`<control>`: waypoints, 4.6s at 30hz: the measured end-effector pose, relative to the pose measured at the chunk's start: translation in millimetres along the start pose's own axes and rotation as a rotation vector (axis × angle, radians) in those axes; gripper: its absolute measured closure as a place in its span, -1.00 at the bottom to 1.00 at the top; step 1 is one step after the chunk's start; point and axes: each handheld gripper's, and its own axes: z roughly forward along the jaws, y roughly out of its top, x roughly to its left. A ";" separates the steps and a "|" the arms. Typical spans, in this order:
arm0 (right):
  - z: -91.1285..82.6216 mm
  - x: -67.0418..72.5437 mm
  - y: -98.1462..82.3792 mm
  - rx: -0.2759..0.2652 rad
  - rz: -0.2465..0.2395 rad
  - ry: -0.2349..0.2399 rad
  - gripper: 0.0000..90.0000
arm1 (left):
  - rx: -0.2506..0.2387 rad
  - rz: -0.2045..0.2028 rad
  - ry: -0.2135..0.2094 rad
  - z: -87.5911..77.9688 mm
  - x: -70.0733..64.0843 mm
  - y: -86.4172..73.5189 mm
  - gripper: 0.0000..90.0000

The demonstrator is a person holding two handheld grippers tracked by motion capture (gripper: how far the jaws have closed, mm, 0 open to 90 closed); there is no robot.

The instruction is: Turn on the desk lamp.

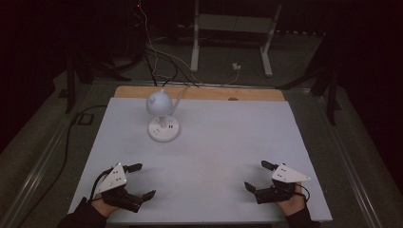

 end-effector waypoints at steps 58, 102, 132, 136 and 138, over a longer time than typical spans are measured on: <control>-2.9 4.6 5.8 -0.043 0.026 -0.003 -1.00 | 0.040 0.024 -0.105 24.1 -11.9 47.6 -0.99; -6.4 3.5 6.0 -0.063 0.045 0.005 -1.00 | 0.017 -0.037 0.098 76.7 21.7 98.5 -0.99; -7.6 1.8 5.3 -0.069 0.060 0.010 -1.00 | 0.104 -0.155 0.238 118.9 44.4 99.8 -0.99; -7.5 1.7 5.1 -0.068 0.061 0.011 -1.00 | 0.111 -0.174 0.271 121.4 46.7 98.5 -0.89; -7.3 1.1 5.1 -0.070 0.064 0.012 -1.00 | 0.120 -0.176 0.289 122.7 48.8 97.7 -0.84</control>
